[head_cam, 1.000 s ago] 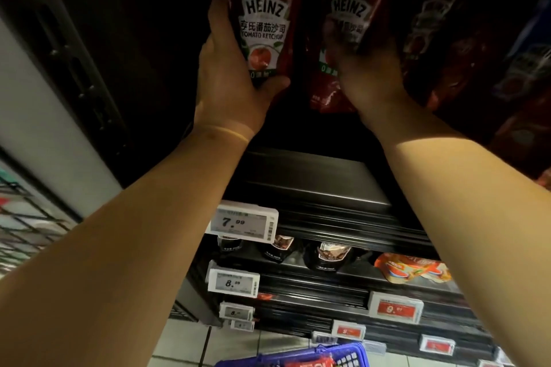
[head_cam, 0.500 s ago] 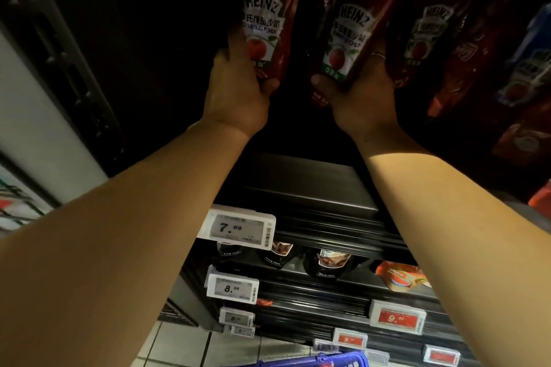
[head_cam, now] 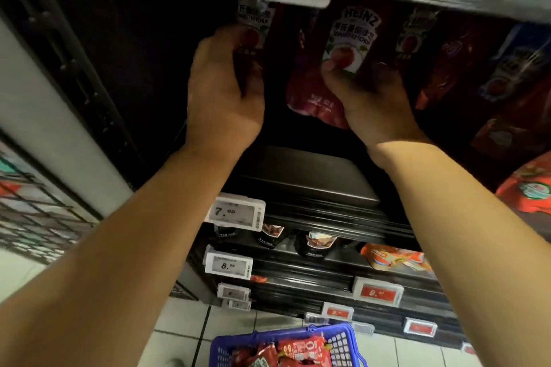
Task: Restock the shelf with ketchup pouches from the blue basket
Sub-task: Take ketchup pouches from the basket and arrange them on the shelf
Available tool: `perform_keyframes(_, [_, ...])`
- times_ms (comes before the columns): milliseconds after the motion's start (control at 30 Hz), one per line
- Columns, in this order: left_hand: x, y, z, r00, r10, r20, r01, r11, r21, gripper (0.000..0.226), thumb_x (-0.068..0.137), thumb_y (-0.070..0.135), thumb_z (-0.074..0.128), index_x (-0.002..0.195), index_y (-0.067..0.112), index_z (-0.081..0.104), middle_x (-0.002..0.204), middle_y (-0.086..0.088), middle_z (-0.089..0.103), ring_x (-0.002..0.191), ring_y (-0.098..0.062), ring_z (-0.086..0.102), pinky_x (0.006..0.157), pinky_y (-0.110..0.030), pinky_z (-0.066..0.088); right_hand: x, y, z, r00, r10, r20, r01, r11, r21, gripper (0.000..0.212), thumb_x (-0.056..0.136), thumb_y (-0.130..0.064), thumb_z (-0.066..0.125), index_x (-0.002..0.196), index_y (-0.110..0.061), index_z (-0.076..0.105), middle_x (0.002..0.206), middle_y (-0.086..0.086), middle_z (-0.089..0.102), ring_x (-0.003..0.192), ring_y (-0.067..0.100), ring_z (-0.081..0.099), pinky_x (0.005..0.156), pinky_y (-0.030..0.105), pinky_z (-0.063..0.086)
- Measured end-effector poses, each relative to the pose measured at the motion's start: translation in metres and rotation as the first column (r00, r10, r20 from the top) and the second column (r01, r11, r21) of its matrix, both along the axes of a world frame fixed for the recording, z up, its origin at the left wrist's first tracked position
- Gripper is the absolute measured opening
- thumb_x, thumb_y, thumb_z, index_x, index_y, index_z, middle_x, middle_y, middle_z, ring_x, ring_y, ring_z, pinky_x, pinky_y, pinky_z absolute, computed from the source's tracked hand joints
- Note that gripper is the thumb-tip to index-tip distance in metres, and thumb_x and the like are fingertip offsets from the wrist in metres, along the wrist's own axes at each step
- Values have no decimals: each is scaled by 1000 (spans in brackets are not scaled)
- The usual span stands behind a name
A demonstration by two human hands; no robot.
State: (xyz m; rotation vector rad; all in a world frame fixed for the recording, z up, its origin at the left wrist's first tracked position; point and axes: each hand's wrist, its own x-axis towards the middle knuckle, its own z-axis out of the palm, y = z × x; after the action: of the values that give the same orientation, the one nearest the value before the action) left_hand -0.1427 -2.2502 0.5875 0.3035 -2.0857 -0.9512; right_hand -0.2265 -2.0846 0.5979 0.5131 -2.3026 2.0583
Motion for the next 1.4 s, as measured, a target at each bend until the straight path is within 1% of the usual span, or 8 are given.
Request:
perform_keyframes(267, [125,57,12,755,-652,68,541,678,497,54,98,34,59,148,35,38,144,2,49,122,-6,61,92,-27,56,116,80,41,823,239,515,-258,966,-36,34,89,-44,71,67,-19,79,70,3,74,65,15,72,58,26,57])
perform_keyframes(433, [147,89,20,673,-713,194,556,662,503,57,87,23,78,138,34,54,139,17,55,120,-4,63,90,-18,55,141,91,39,788,161,594,-250,966,70,40,92,-40,70,112,-5,68,95,14,77,80,24,73,73,39,59])
perform_keyframes(667, [133,106,14,808,-522,273,407,830,381,41,93,25,70,133,16,64,145,4,56,124,-4,60,98,-27,55,158,126,34,986,159,58,-168,885,435,58,78,-49,80,128,-29,58,122,-6,61,101,7,67,76,23,58])
perform_keyframes(933, [114,96,7,862,-321,392,432,871,-236,40,103,25,53,138,8,58,141,-10,59,130,-23,57,105,-42,52,139,131,27,821,317,-476,129,708,694,33,94,-15,66,124,0,67,105,16,74,80,29,73,78,32,58])
perform_keyframes(1067, [110,94,1,793,-412,449,538,819,-198,44,102,19,55,143,4,53,149,-17,49,141,-31,44,101,-48,53,127,139,17,822,333,-462,112,701,705,34,89,-8,71,122,0,68,107,17,73,86,31,73,83,34,59])
perform_keyframes(1200, [105,94,0,842,-380,382,469,867,-171,40,101,12,58,140,5,56,146,-14,53,139,-26,47,106,-33,51,122,137,14,994,110,-6,-98,905,413,45,80,-5,77,122,-14,64,121,2,65,89,16,73,81,24,58])
perform_keyframes(1300, [109,93,1,894,-360,265,405,903,-140,36,99,4,57,134,6,62,139,-10,59,132,-17,53,105,-16,45,113,134,27,785,290,547,-176,952,-252,45,77,-14,76,119,-16,62,121,9,66,95,19,73,79,29,58])
perform_keyframes(1400, [114,100,-3,892,-402,208,430,895,-114,34,100,2,54,133,3,61,141,-9,58,135,-18,51,108,-25,46,97,121,36,660,289,693,-16,928,-372,24,86,-27,72,102,-10,67,96,13,75,89,27,75,73,37,61])
